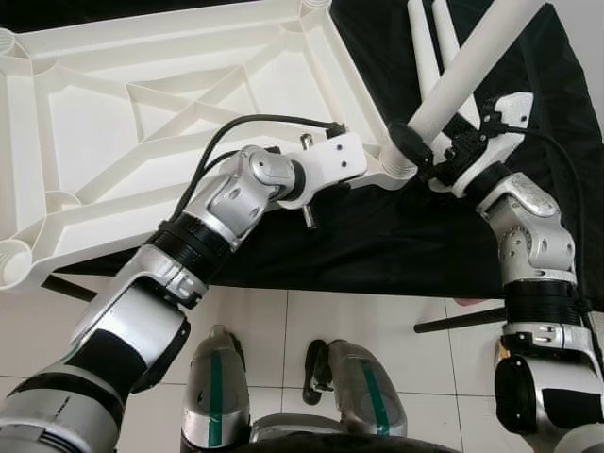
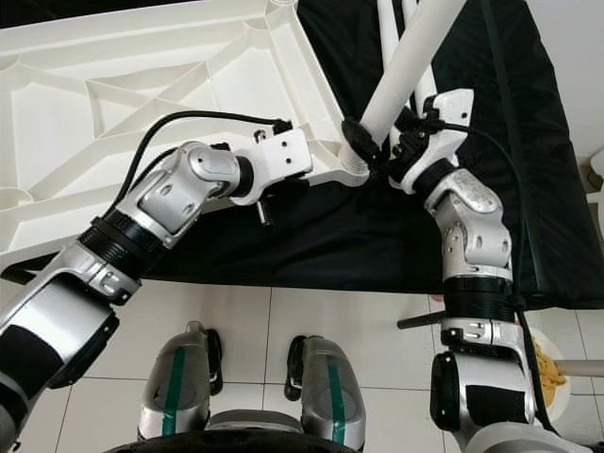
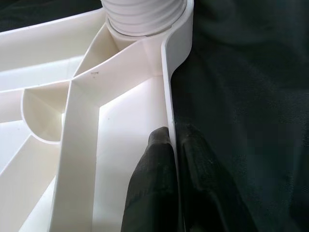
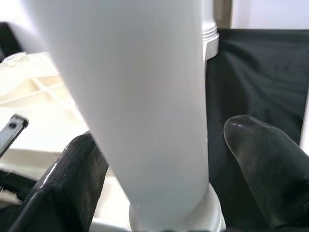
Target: Building children table
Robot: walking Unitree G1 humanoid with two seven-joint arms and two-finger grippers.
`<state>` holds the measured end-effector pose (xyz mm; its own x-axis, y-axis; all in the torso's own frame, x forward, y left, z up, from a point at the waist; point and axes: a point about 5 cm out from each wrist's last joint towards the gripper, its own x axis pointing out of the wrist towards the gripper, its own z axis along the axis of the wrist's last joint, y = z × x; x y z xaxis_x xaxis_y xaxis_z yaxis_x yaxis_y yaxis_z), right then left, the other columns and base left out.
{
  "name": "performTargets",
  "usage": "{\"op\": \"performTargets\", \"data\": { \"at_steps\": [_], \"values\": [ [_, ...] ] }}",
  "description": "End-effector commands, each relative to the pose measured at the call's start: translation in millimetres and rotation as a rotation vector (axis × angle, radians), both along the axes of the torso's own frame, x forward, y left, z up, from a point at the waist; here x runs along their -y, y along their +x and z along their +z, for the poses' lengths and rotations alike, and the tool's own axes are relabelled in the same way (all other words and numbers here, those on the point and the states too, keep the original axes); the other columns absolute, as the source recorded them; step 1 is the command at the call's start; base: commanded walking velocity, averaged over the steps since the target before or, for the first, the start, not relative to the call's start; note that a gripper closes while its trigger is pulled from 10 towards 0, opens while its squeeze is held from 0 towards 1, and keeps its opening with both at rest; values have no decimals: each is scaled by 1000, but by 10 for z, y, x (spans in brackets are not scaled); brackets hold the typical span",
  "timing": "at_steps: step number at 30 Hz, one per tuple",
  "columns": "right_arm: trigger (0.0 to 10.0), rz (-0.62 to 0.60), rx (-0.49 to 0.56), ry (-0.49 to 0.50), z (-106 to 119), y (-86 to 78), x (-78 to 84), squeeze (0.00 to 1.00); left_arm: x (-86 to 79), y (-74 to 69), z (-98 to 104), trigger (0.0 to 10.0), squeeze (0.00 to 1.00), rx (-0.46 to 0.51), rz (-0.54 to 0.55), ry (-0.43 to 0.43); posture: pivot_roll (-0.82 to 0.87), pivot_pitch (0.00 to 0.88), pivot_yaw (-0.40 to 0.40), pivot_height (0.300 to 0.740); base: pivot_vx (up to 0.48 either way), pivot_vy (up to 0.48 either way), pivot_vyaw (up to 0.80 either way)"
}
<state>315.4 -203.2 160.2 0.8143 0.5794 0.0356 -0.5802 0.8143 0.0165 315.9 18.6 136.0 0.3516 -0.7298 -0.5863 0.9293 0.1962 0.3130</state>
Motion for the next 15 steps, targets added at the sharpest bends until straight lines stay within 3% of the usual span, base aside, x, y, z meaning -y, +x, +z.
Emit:
{"op": "performTargets", "data": {
  "at_steps": [1, 12, 13, 14, 15],
  "values": [
    [10000, 10, 4, -8, 0, 3, 20, 0, -138, -99, -301, 10000, 0, -166, -41, 124, 45, 53, -50, 740, 0, 0, 0],
    [10000, 73, 16, -44, 8, 105, 43, 0, -136, -104, -293, 10000, 0, -167, -47, 126, 48, 55, -45, 740, 0, 0, 0],
    [9490, 73, 20, -45, 7, 123, 35, 0, -134, -106, -292, 10000, 0, -167, -48, 126, 48, 55, -45, 740, 0, 0, 0],
    [6157, 83, 20, -47, -1, 140, 32, 0, -131, -105, -291, 10000, 0, -166, -49, 127, 48, 54, -44, 740, 0, 0, 0],
    [6157, 83, 20, -47, -1, 140, 32, 0, -131, -105, -291, 10000, 0, -166, -49, 127, 48, 54, -44, 740, 0, 0, 0]
  ]
}}
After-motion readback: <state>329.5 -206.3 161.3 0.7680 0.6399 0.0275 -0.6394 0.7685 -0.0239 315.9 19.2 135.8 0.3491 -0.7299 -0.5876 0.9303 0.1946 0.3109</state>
